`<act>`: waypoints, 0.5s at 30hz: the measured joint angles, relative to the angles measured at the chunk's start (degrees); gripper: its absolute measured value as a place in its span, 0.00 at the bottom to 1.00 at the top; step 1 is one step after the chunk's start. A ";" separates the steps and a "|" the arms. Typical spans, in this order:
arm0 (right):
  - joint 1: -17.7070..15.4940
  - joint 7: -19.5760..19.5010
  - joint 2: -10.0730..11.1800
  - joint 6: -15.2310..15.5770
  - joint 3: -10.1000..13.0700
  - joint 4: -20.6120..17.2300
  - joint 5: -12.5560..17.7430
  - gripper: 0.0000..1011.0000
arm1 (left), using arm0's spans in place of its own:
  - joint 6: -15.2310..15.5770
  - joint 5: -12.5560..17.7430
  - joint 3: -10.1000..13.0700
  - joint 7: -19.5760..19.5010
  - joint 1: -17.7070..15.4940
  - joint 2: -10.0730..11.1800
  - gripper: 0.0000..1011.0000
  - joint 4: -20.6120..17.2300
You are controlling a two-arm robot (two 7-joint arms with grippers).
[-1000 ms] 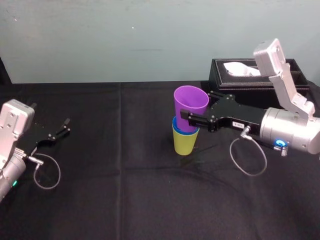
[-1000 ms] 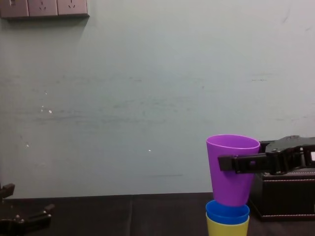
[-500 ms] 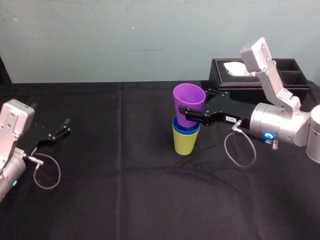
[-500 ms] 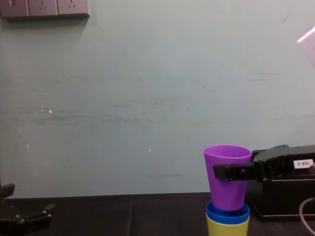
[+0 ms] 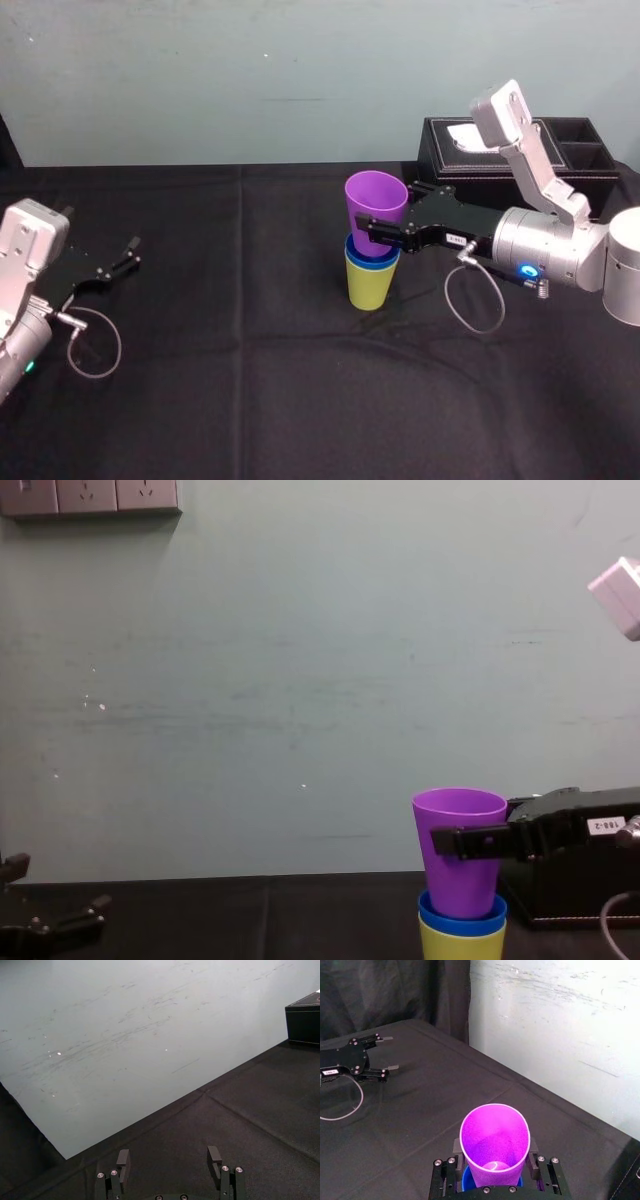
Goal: Stack the three plastic cups sequentially using one hand.
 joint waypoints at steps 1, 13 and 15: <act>-0.07 0.10 -0.04 0.00 0.02 0.10 -0.01 0.72 | 0.00 0.00 0.00 0.00 0.00 0.00 1.00 0.00; -0.60 0.70 -0.46 -0.05 -0.14 1.09 -0.49 0.72 | 0.00 0.00 0.00 0.00 0.00 0.00 1.00 0.00; -0.60 0.70 -0.46 -0.05 -0.14 1.09 -0.49 0.72 | 0.00 0.00 0.00 0.00 0.00 0.00 1.00 0.00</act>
